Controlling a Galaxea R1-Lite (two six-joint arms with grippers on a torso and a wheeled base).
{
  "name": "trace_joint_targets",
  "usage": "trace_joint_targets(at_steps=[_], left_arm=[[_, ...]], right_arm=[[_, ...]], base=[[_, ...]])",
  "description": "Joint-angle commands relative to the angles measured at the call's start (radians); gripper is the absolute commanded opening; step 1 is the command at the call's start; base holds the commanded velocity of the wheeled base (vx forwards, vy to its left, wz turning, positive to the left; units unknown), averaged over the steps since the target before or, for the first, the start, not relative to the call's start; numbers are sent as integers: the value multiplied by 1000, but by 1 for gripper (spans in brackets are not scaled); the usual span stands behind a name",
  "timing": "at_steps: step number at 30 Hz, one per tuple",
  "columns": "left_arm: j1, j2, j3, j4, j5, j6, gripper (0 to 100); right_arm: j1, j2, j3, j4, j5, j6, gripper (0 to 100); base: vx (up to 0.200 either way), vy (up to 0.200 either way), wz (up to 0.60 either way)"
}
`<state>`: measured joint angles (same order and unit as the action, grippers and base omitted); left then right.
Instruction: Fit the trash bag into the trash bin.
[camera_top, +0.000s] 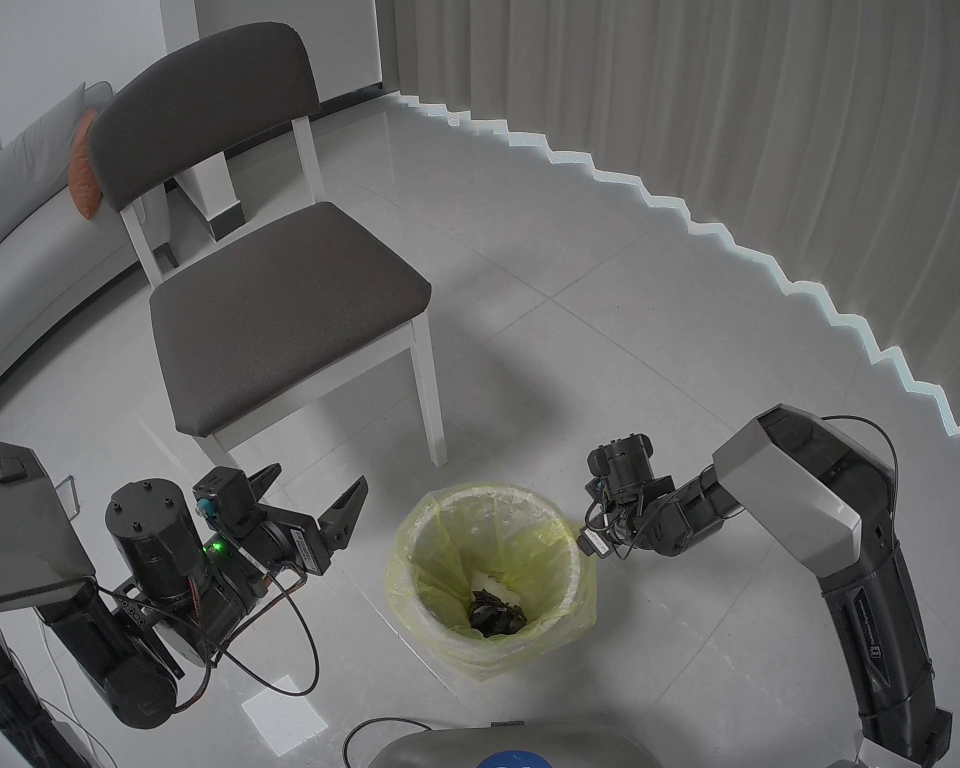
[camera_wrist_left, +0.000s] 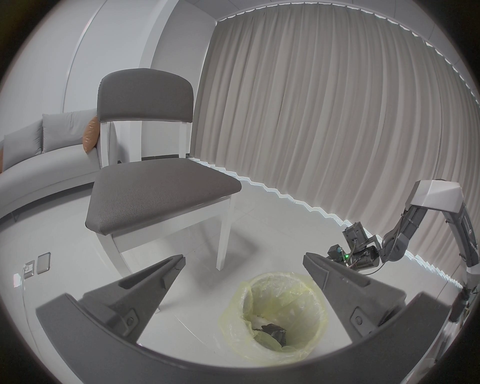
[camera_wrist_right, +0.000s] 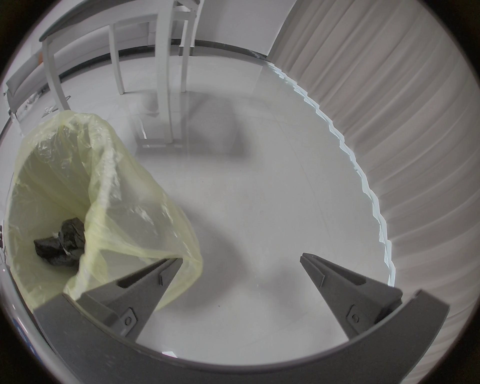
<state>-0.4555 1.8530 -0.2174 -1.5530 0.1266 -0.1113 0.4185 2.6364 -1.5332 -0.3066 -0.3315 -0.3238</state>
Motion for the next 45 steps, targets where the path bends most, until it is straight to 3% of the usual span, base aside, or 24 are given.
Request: trace_joint_targets(at_steps=[1, 6, 12, 19, 31, 40, 42, 45], left_arm=[[0, 3, -2, -10, -1, -1, 100], [1, -1, 0, -10, -5, -4, 100], [3, 0, -3, -10, -7, -21, 100], [3, -1, -2, -10, -8, -21, 100], [49, 88, -30, -10, -58, -82, 100], [118, 327, -172, 1, -54, -120, 100], [144, 404, -263, 48, -51, -105, 100], [173, 420, -350, 223, -53, -71, 100]], right_arm=[[16, 24, -36, 18, 0, -1, 100], [8, 28, -44, 17, 0, 9, 100], [0, -19, -33, 30, 3, 92, 100], [-43, -136, 10, 169, 118, 243, 100], [-90, -196, 77, 170, 167, 289, 100], [-89, -234, 93, 172, 167, 289, 100], [-86, -245, 94, 173, 167, 290, 100], [-80, -246, 96, 176, 155, 289, 100]], base=[[0, 0, 0], [0, 0, 0], [0, 0, 0], [0, 0, 0], [0, 0, 0], [0, 0, 0], [0, 0, 0], [0, 0, 0]])
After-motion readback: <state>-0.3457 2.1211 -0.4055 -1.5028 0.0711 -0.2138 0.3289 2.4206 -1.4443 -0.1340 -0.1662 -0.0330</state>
